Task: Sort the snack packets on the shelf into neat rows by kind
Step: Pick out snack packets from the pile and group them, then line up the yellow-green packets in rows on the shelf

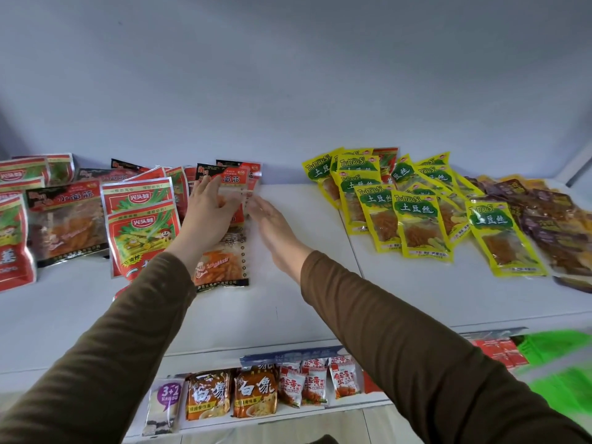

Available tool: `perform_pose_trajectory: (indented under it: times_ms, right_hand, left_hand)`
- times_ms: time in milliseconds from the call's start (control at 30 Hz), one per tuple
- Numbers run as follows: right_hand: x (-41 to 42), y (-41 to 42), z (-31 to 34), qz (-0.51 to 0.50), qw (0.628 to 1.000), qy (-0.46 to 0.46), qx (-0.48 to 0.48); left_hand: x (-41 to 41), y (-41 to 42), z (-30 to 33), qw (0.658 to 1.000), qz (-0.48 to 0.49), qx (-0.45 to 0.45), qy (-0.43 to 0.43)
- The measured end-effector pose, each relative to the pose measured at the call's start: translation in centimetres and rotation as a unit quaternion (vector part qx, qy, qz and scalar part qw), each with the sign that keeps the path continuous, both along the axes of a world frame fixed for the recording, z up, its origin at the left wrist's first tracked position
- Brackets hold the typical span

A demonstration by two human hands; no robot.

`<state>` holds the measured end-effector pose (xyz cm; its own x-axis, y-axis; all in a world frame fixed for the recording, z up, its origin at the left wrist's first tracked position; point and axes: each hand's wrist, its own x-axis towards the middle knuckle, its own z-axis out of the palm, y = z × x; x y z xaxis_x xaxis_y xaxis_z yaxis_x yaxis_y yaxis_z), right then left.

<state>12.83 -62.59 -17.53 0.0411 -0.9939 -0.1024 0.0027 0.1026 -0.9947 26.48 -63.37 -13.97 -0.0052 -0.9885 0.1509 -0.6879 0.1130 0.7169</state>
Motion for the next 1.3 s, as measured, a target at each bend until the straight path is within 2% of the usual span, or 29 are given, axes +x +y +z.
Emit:
perform_pose_trajectory:
  times_ms: [200, 333, 433, 600, 833, 1000, 1167, 1233, 1300]
  right_hand:
    - [-3.7, 1.9, 1.2, -0.057, 0.990, 0.115, -0.065]
    - [-8.2, 4.2, 2.3, -0.112, 0.947, 0.256, -0.161]
    - [-11.9, 5.9, 2.8, -0.143, 0.919, 0.317, -0.188]
    - [-18.2, 8.2, 2.8, -0.199, 0.894, 0.372, -0.152]
    - [-27.7, 9.6, 2.3, -0.230, 0.872, 0.415, -0.119]
    - [-34.6, 9.7, 1.9, -0.216, 0.849, 0.466, -0.124]
    - [-42.5, 9.4, 1.7, -0.202, 0.787, 0.577, -0.085]
    - [-45.1, 9.3, 1.5, -0.186, 0.784, 0.590, -0.049]
    - [-46.9, 9.2, 1.3, -0.162, 0.803, 0.573, -0.021]
  left_hand:
    - [-3.0, 1.2, 0.6, 0.999, -0.032, -0.030, -0.030]
    - [-6.3, 1.8, 1.1, 0.996, -0.073, -0.047, -0.017]
    - [-9.5, 2.4, 1.1, 0.993, -0.104, -0.049, -0.010]
    - [-15.3, 3.4, 1.2, 0.986, -0.157, -0.048, 0.004]
    - [-23.7, 4.4, 1.1, 0.978, -0.204, -0.039, -0.020]
    - [-29.9, 4.1, 0.2, 0.981, -0.188, -0.023, -0.042]
    - [-35.5, 3.6, -0.9, 0.985, -0.163, -0.008, -0.060]
    - [-37.0, 3.4, -1.5, 0.986, -0.144, -0.003, -0.087]
    - [-37.5, 3.3, -2.3, 0.986, -0.113, 0.001, -0.126]
